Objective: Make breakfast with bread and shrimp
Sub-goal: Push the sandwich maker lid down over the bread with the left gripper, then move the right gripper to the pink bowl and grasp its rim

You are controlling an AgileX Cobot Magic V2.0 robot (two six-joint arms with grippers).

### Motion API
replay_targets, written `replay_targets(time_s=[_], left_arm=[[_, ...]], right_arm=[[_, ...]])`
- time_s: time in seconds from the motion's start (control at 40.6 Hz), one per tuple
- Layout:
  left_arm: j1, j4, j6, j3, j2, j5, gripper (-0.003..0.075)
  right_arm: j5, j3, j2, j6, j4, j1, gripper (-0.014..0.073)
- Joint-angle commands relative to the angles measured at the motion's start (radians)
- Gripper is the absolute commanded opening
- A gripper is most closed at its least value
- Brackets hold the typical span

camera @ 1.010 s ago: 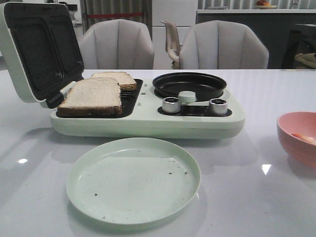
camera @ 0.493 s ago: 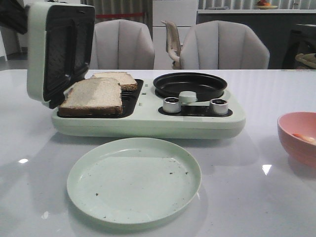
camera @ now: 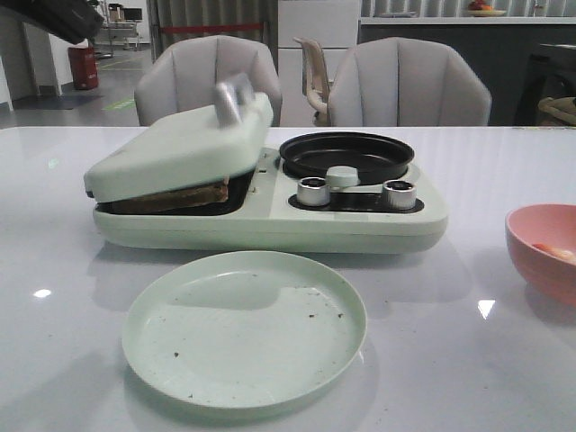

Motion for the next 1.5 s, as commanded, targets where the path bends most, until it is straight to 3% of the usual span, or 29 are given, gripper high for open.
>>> replay_targets(time_s=[0.0,0.172,0.246,0.394,0.468,0.714,1.059,1.182,1.478], left_arm=[[-0.061,0.025,0.009,0.055,-0.125,-0.062,0.0102],[-0.161,0.079,0.004,0.208,-0.299,-0.108,0.0104],[-0.199,0.163,-0.064,0.267,-0.364,-0.118,0.0104],[-0.253,0.558,-0.461,0.356,-0.495,-0.108,0.0104],[-0.255,0.661,-0.550,0.397,-0.554,-0.099,0.0104],[-0.255,0.631,-0.549,0.504,-0.710,-0.101,0.0100],[-0.255,0.631,-0.549,0.528,-0.745,-0.109,0.0100],[-0.255,0.631,-0.549,0.528,-0.745,-0.127,0.0100],[-0.255,0.631,-0.549,0.528,-0.745,-0.129,0.0100]], right_arm=[[-0.048,-0.025,-0.014,-0.007,0.002,-0.003,0.0536],[-0.048,-0.025,-0.014,-0.007,0.002,-0.003,0.0536],[-0.048,-0.025,-0.014,-0.007,0.002,-0.003,0.0536],[-0.048,-0.025,-0.014,-0.007,0.002,-0.003,0.0536],[-0.049,-0.025,-0.014,-0.007,0.003,-0.003,0.0536],[-0.098,-0.025,-0.014,-0.007,0.006,-0.003,0.0536],[-0.218,-0.025,-0.014,-0.007,0.011,-0.003,0.0536],[-0.202,-0.031,0.000,-0.007,-0.062,-0.017,0.0536],[-0.080,-0.100,0.169,0.005,-0.097,-0.338,0.0536]])
